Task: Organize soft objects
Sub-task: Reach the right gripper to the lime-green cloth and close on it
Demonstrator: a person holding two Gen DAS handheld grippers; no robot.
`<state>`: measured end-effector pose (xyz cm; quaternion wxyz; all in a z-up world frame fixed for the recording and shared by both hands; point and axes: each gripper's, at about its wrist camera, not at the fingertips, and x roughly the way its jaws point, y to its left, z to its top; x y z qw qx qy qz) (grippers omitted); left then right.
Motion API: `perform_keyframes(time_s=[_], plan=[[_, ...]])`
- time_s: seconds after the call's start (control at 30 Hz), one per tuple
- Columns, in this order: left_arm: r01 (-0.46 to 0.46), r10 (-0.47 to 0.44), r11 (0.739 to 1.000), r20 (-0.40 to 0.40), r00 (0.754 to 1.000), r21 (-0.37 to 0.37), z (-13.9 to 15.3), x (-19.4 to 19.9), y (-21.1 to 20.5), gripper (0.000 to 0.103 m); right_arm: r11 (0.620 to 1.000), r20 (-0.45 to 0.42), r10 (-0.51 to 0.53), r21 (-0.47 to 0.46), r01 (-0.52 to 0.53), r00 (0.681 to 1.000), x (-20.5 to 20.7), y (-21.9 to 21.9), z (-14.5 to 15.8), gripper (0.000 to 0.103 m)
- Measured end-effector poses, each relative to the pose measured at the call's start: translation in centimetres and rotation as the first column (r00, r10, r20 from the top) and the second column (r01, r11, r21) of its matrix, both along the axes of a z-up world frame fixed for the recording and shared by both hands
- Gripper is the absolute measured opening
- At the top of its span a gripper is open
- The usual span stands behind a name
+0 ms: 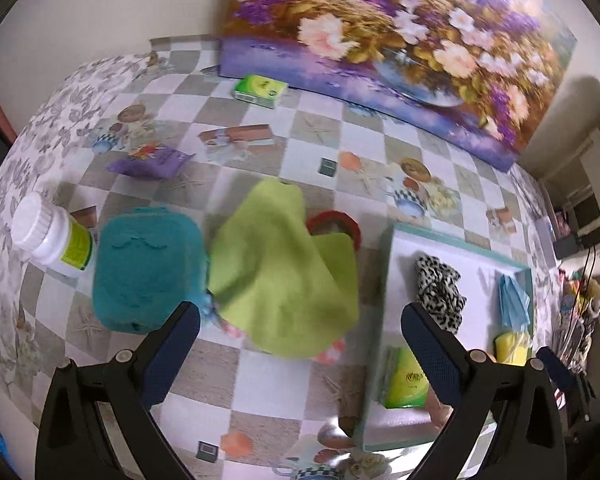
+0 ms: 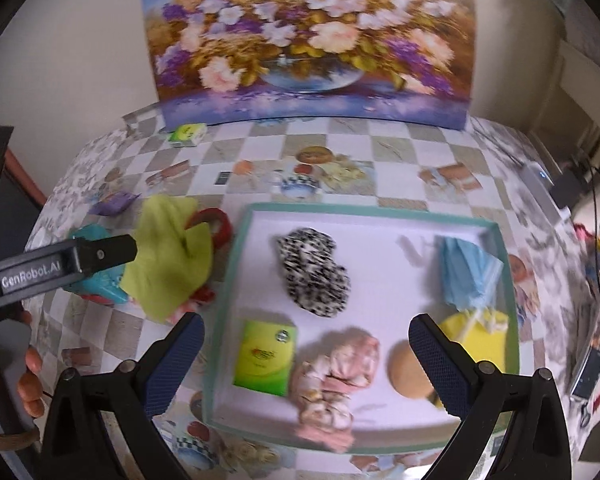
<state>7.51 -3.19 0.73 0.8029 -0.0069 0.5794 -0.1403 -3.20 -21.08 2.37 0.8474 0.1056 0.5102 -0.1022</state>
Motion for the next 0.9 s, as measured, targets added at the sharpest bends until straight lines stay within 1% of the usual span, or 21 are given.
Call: perform_keyframes(time_s=[0.17, 0.27, 0.33, 0.5, 0.53, 0.6, 0.67, 0.77, 0.87, 0.9], plan=[[-0.034, 0.034, 0.999, 0.004, 0.999, -0.028, 1.0, 1.1, 2.1, 0.101, 0.999, 0.015, 0.041, 0.027, -0.041, 0.999, 1.9, 1.9, 0.0, 0.103], [-0.059, 0.059, 0.997, 0.003, 0.998, -0.046, 1.3, 1.1, 3.4, 0.101, 0.998, 0.021, 0.057, 0.038, -0.058, 0.998, 3.1, 3.2, -0.1, 0.097], [-0.079, 0.079, 0.996, 0.003, 0.997, -0.044, 1.3, 1.2, 4.2, 0.101, 0.996, 0.022, 0.069, 0.059, -0.071, 0.997, 3.9, 4.0, -0.5, 0.096], [-0.121, 0.121, 0.992, 0.005, 0.993, -0.037, 1.1, 1.5, 5.7, 0.101, 0.99, 0.012, 0.119, 0.078, -0.12, 0.993, 5.5, 6.2, -1.5, 0.08], [-0.124, 0.125, 0.992, 0.001, 0.992, -0.036, 0.9, 1.5, 5.8, 0.101, 0.988, 0.007, 0.13, 0.078, -0.13, 0.992, 5.8, 6.7, -1.8, 0.078], [-0.13, 0.13, 0.991, -0.011, 0.991, -0.032, 0.5, 1.7, 5.9, 0.101, 0.986, -0.001, 0.141, 0.084, -0.141, 0.99, 6.2, 7.1, -2.3, 0.067], [-0.132, 0.132, 0.991, -0.017, 0.991, -0.031, 0.3, 1.9, 5.9, 0.101, 0.985, -0.013, 0.149, 0.093, -0.147, 0.989, 6.7, 7.4, -2.8, 0.058], [-0.125, 0.126, 0.992, 0.007, 0.992, -0.021, 0.7, 2.0, 5.5, 0.101, 0.983, -0.021, 0.153, 0.104, -0.15, 0.988, 7.3, 7.6, -3.4, 0.057], [-0.118, 0.119, 0.993, 0.014, 0.993, -0.015, 0.7, 2.7, 5.1, 0.101, 0.98, -0.025, 0.159, 0.127, -0.155, 0.987, 8.0, 7.8, -3.8, 0.052], [-0.122, 0.122, 0.992, 0.011, 0.992, -0.017, 0.6, 3.0, 5.1, 0.101, 0.979, -0.025, 0.16, 0.132, -0.156, 0.987, 8.3, 7.8, -3.9, 0.051]])
